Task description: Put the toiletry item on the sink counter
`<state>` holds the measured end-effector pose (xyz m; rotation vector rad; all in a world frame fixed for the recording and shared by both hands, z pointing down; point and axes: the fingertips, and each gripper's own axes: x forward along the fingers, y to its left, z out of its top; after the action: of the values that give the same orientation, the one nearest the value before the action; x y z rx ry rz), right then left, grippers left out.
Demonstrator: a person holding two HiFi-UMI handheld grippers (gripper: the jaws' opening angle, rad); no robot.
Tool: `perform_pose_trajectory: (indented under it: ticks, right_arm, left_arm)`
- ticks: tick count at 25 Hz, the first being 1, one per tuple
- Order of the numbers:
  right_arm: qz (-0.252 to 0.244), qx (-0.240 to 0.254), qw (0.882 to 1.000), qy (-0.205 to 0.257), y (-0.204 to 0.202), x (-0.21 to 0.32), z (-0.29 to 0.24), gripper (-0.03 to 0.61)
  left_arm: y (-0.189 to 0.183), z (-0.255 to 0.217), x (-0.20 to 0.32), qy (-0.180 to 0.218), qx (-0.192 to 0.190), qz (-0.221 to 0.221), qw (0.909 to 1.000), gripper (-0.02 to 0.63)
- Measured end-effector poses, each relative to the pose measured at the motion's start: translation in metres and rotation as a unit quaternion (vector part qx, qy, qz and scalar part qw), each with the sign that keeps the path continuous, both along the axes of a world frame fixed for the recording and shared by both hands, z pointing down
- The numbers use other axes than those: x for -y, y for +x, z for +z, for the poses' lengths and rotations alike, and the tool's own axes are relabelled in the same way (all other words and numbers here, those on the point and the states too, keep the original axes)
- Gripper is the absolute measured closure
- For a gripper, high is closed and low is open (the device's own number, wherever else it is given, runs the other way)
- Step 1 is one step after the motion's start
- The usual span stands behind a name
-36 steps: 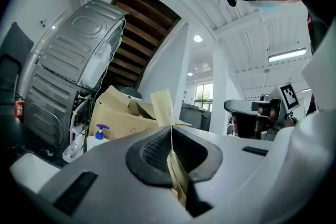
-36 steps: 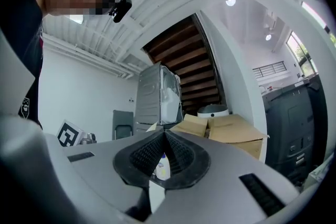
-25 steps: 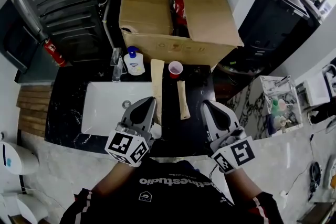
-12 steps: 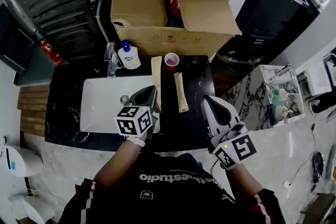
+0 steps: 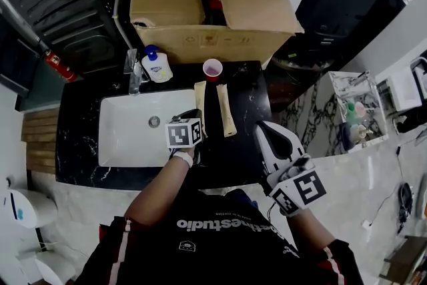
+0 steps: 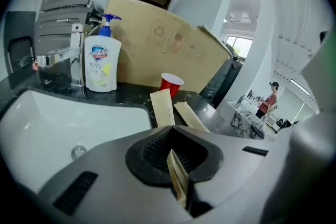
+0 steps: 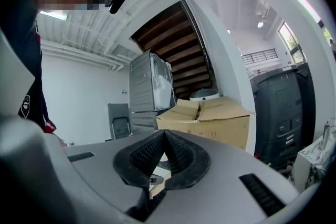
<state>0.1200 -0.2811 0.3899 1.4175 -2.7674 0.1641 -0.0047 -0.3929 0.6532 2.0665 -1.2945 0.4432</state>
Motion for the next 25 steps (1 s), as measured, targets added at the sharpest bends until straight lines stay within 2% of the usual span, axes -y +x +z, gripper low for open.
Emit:
perform_pose_trajectory:
  ticks: [7,14,25]
  right_arm:
    - [0.01,0.002,1.0,-0.008,0.007,-0.001,0.004,0.541]
    - [0.011,-0.004,1.0,-0.01,0.007,-0.001,0.007,0.541]
    - [0.012,0.007,1.0,-0.01,0.006,0.003,0.006,0.541]
  left_arm:
    - [0.004,0.026,0.006,-0.031,0.028,-0.001,0.9991,0.595]
    - [0.008,0.033,0.007,-0.029,0.036,-0.001,0.9989,0.594]
    - [0.009,0.026,0.008,-0.02,0.018,-0.001,0.9996,0.592]
